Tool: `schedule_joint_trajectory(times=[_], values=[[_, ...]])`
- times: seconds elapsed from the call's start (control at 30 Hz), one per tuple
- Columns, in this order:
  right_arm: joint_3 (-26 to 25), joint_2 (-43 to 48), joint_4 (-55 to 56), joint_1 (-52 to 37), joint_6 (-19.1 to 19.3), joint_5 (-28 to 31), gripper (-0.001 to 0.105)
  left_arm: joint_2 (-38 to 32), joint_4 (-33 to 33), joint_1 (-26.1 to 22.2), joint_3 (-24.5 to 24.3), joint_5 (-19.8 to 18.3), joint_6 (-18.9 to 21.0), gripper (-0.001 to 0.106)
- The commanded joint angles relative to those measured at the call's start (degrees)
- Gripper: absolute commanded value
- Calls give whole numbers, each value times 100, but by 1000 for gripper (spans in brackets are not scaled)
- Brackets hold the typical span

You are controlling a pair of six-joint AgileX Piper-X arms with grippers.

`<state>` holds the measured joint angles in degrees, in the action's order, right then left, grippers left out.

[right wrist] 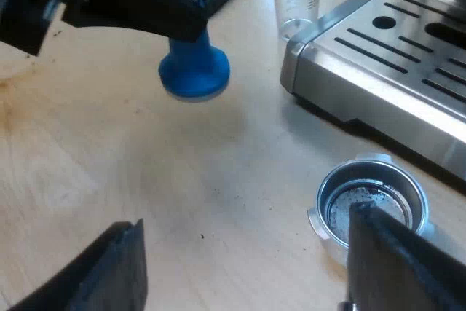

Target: Grind coffee beans and then tamp

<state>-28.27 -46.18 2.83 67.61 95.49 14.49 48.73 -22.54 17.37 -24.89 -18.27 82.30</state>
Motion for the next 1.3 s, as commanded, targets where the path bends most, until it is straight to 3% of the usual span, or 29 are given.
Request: schedule_joint_trajectory(times=[0.03,0.27,0.73,1.3], values=[[-2,2,-54,8,95,-62,60,-32,345,-1,138,112,90,1],[-2,2,-54,8,95,-126,60,175,1121,-270,562,134,367,1],[-2,2,-54,8,78,-190,60,1213,2297,-288,562,3,461,1],[-2,2,-54,8,78,-190,60,2168,2676,-288,562,-66,485,1]])
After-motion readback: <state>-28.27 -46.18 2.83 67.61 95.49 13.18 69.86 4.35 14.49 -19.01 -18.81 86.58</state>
